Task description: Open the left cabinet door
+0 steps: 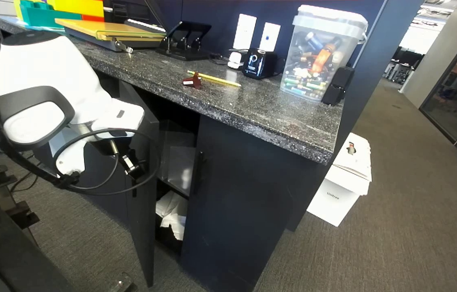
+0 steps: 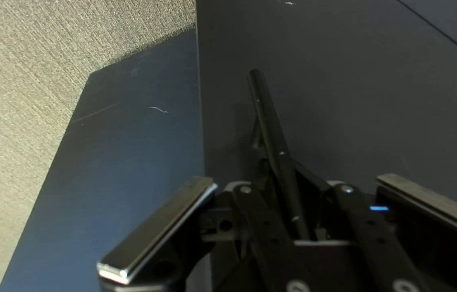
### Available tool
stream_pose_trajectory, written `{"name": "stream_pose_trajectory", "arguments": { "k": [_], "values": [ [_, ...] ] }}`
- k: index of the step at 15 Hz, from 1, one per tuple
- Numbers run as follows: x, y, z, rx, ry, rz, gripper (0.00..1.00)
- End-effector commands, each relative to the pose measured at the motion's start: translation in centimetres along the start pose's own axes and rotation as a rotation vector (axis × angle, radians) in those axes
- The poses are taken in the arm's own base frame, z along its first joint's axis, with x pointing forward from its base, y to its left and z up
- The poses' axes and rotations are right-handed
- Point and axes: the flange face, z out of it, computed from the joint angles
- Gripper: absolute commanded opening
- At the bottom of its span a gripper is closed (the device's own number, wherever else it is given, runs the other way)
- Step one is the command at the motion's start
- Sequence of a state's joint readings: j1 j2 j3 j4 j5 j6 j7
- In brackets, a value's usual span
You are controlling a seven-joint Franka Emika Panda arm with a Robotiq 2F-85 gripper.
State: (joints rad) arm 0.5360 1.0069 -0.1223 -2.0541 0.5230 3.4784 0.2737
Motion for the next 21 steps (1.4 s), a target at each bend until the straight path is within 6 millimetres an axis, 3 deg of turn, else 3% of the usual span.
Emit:
{"name": "stream_pose_trajectory", "arguments": {
  "k": [1, 2, 3, 4, 6, 7, 10, 13, 21],
  "values": [
    [-0.6, -2.6, -2.1, 0.119, -0.062, -0.103, 0.04],
    [-0.6, -2.5, -2.2, 0.135, -0.068, -0.138, 0.18],
    [-0.7, -2.3, -2.2, 0.152, -0.074, -0.171, 0.40],
    [-0.8, -1.0, -1.9, 0.080, -0.096, -0.004, 0.43],
    [-0.9, -1.2, -2.1, 0.090, -0.126, 0.051, 0.49],
    [-0.9, -2.5, -2.6, 0.172, -0.158, -0.105, 0.57],
    [-2.3, -3.0, -3.7, 0.217, -0.247, -0.178, 0.78],
    [-3.4, -2.3, -5.2, 0.096, -0.434, -0.189, 0.99],
    [-2.1, -2.3, -8.9, -0.046, -0.839, -0.329, 1.00]
  ]
}}
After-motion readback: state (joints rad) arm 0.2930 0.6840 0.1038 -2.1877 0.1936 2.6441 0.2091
